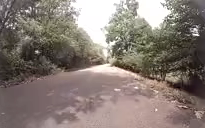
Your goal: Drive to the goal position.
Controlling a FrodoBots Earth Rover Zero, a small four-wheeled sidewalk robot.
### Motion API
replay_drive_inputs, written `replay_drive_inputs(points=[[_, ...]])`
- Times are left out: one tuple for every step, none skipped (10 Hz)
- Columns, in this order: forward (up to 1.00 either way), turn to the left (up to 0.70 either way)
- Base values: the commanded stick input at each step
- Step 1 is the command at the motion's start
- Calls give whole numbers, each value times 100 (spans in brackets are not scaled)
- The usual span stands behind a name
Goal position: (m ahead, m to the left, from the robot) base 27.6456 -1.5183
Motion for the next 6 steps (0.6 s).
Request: replay_drive_inputs(points=[[70,0],[70,0],[70,0],[70,0],[70,0],[70,0]])
